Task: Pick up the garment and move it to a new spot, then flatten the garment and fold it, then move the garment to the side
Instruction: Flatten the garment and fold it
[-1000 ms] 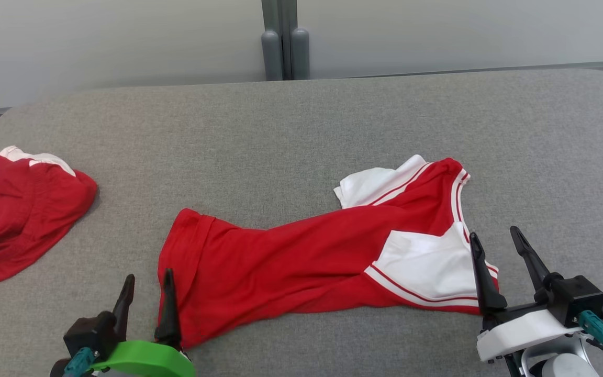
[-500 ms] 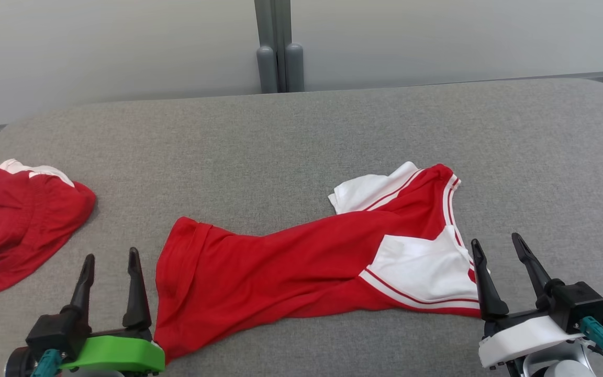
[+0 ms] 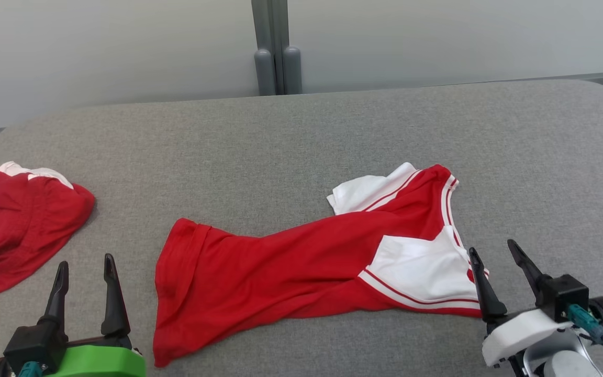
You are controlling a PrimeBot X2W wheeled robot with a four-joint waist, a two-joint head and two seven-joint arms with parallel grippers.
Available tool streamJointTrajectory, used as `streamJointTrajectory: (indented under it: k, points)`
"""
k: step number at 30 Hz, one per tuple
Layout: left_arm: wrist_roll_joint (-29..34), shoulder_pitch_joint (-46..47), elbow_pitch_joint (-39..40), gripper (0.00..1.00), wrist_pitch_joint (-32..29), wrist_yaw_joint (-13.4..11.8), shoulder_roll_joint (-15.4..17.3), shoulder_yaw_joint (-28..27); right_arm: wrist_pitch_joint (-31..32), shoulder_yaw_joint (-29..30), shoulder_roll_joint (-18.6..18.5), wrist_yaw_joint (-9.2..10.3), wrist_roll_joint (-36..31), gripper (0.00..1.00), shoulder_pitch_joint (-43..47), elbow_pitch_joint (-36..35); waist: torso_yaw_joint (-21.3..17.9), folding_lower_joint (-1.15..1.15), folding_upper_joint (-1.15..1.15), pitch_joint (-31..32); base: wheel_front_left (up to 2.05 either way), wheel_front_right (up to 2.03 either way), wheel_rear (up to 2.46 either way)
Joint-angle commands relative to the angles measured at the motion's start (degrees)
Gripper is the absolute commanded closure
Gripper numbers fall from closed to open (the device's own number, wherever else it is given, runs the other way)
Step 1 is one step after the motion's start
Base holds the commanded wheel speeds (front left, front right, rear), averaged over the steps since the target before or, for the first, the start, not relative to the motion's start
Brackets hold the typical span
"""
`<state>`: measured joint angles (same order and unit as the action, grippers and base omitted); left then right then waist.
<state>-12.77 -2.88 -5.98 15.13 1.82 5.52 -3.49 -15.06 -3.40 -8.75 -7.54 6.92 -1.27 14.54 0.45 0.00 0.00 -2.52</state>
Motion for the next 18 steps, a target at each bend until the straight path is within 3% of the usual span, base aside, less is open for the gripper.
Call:
streamJointTrajectory:
  k: [1, 10, 11, 12, 14, 18]
  points:
    - [1.0, 0.4, -0.2, 0.00, 0.0, 0.5, -0.4, -0.2, -0.2, -0.7, -0.8, 0.10, -0.1, 0.00, -1.9, 1.7, 0.6, 0.00, 0.00, -0.5, 0.00, 0.00, 0.00]
    - [2.2, 2.9, -1.5, 0.00, 0.0, 2.3, -1.9, -0.1, 0.2, -6.0, -3.6, 0.10, 2.0, 0.00, -12.6, 17.0, 3.9, 0.00, 0.00, -2.4, 0.00, 0.00, 0.00]
    - [2.3, 2.9, -1.6, 0.00, 0.0, 2.4, -1.9, -0.3, 0.3, -6.5, -3.7, 0.10, 2.2, 0.06, -13.3, 18.5, 4.1, 0.00, 0.00, -2.4, 0.00, 0.00, 0.00]
    - [2.3, 2.9, -1.7, 0.00, 0.0, 2.5, -2.0, -0.5, 0.6, -7.1, -3.6, 0.10, 2.6, 0.52, -13.8, 20.2, 4.2, 0.00, 0.00, -2.5, 0.00, 0.00, 0.00]
    - [2.4, 3.1, -1.9, 0.00, 0.0, 2.7, -2.2, -0.9, 0.3, -8.4, -4.0, 0.11, 3.8, 1.00, -15.8, 23.3, 4.4, 0.00, 0.00, -2.6, 0.00, 0.00, 0.00]
    - [2.6, 2.9, -2.1, 0.00, 0.0, 2.8, -2.4, -1.6, -0.1, -9.7, -4.1, 0.10, 5.2, 1.00, -16.6, 25.1, 3.8, 0.00, 0.00, -2.3, 0.00, 0.00, 0.00]
